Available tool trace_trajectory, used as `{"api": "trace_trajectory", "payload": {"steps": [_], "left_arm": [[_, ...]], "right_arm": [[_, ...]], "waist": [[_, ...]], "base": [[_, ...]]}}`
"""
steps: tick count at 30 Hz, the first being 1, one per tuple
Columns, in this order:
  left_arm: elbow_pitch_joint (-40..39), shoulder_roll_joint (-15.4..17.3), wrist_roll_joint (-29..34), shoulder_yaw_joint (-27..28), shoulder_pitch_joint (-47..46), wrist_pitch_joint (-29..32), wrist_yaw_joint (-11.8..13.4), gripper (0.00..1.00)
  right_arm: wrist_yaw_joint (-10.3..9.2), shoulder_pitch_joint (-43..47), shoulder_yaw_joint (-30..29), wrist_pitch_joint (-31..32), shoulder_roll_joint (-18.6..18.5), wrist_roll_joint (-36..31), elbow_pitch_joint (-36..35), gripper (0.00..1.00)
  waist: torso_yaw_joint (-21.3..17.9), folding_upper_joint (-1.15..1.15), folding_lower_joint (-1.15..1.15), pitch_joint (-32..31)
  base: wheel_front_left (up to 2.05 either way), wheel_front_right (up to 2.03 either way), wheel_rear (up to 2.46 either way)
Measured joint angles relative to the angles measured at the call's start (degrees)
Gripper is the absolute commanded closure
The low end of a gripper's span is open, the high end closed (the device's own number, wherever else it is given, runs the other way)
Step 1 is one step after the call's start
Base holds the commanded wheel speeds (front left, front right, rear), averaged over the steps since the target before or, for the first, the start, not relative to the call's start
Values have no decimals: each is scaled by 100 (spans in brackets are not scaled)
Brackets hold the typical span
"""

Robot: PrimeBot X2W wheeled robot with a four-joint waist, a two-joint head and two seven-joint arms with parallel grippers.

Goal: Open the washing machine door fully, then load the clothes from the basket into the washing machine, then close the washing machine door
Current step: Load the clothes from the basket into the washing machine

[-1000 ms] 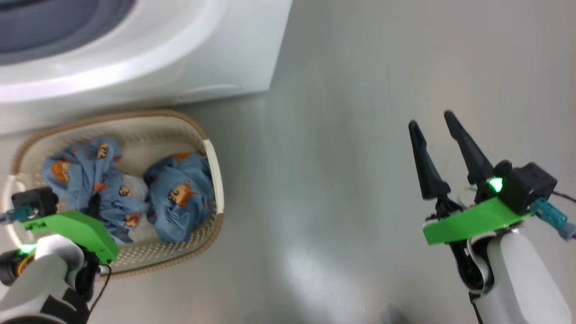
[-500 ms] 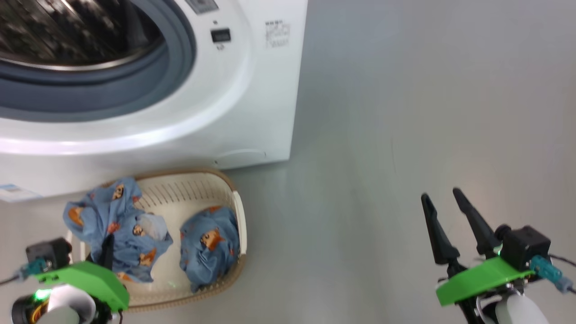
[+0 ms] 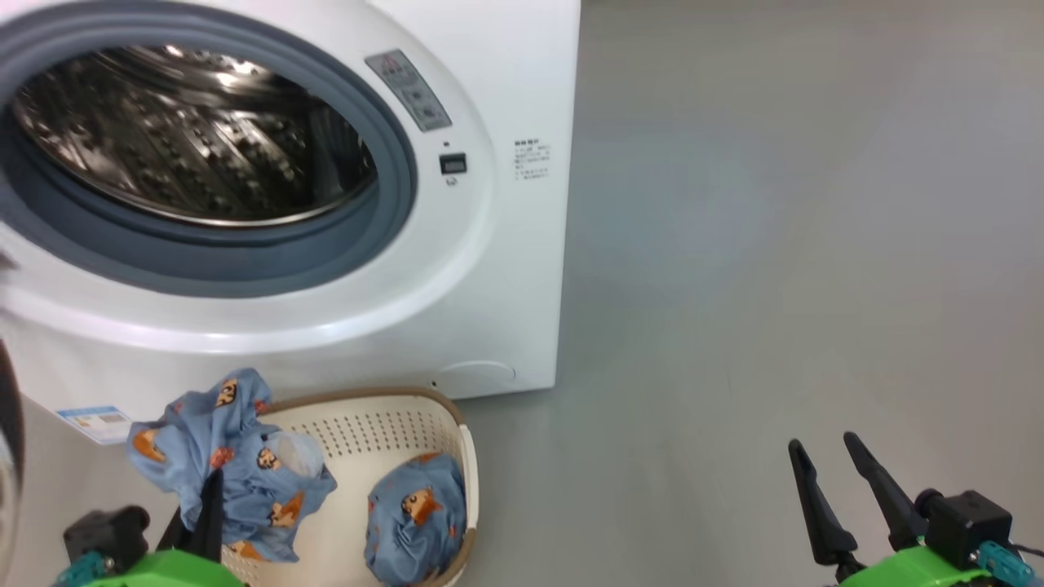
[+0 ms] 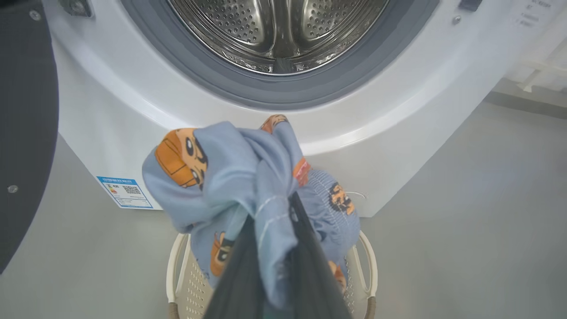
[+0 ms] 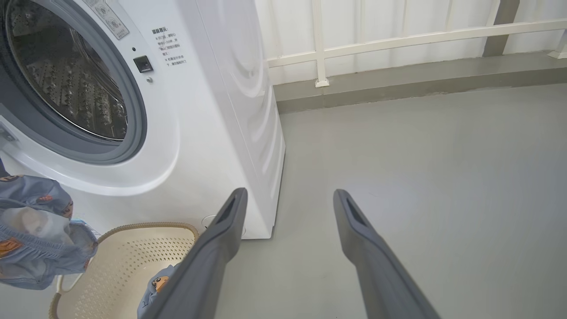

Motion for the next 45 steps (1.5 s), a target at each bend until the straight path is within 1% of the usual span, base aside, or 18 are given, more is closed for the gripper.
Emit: {"api": "trace_trajectory", "payload": {"steps": [10,16,23,29,32,35,38,39,42,45], "left_arm": [[-1441,-248,660,589,946,0,-23,100],[-2137,-367,794,787,1356,0,-53,100],[-2603,-446,947,848,1569,0,-55,100],[-2617,-491,971,891,1522,0,-55,100],[-2504,-509,945,875,1299,0,-55,100],[-2451,-494,928,822,856,0,-55,100],[-2396,-430,928,769,349,0,-55,100],[-2361,-368,922,758,20,-1,-55,100],[-2265,-255,918,765,-521,-2,-55,100],[-2128,-223,804,784,-1139,-42,-55,100]], "right_arm": [[0,315,-178,0,-51,33,-41,0],[0,466,-388,0,-37,33,-96,0],[0,467,-505,0,-27,33,-174,0],[0,463,-513,0,-12,33,-216,0],[0,454,-533,0,-4,33,-220,0],[0,389,-530,0,-1,33,-232,0],[0,159,-494,0,5,26,-248,0],[0,-25,-475,0,11,24,-270,0],[0,-249,-447,0,31,14,-287,0],[0,-434,-415,0,73,-8,-282,0]], "waist": [[188,0,0,-478],[346,0,0,-570],[418,0,0,-506],[419,0,0,-353],[411,0,0,-242],[401,0,0,-86],[378,0,0,119],[352,0,0,274],[301,0,0,526],[233,0,0,784]], "base": [[0,0,0],[0,0,0],[0,0,0],[0,0,0],[0,0,0],[0,0,0],[0,0,0],[0,0,0],[0,0,0],[0,0,0]]}}
